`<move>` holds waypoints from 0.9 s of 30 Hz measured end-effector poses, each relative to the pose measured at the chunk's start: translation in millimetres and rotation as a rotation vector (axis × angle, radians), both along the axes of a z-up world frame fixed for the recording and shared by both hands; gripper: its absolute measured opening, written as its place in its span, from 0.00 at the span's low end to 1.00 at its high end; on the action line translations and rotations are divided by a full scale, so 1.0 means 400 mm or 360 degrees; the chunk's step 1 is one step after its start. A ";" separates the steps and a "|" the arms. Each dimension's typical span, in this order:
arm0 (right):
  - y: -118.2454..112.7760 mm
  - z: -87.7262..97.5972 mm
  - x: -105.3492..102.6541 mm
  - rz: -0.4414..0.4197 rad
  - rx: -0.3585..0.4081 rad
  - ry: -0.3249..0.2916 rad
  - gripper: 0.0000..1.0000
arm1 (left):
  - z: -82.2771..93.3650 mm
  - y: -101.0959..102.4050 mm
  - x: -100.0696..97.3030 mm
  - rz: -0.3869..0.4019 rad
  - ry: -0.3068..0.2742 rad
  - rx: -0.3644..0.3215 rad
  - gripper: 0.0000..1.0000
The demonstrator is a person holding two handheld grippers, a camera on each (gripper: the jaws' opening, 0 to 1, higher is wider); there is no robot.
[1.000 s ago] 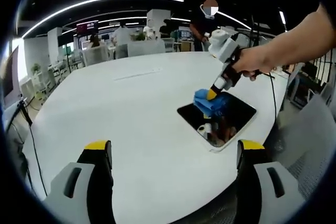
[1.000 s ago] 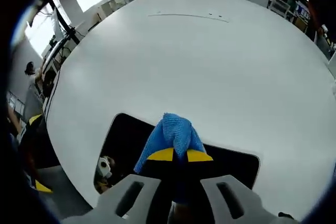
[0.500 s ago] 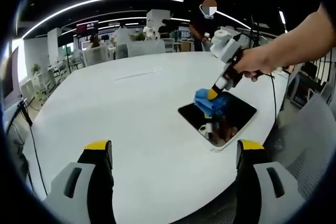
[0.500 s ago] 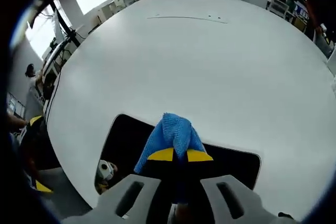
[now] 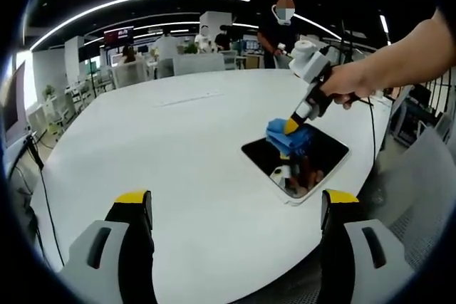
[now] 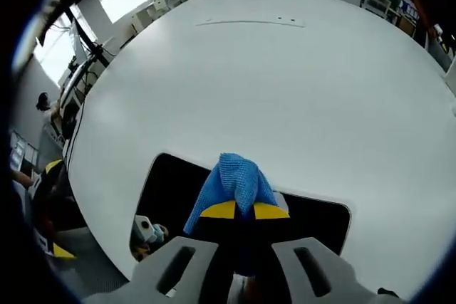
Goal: Wipe the mirror surface with the cleaning cloth until all visible marks leave the cleaned area.
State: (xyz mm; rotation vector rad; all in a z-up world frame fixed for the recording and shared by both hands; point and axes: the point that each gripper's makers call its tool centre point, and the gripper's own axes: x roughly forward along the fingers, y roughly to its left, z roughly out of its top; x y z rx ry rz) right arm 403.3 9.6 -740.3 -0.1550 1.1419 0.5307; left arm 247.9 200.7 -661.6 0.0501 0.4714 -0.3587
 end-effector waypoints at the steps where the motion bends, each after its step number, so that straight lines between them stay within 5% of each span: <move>1: -0.001 0.003 -0.004 -0.0003 0.0004 0.0002 0.01 | -0.001 0.000 0.000 -0.0002 0.0002 0.0001 0.97; 27: -0.092 0.022 -0.020 -0.0070 -0.0042 0.0009 0.01 | 0.001 0.002 0.001 0.0000 -0.0011 0.0000 0.98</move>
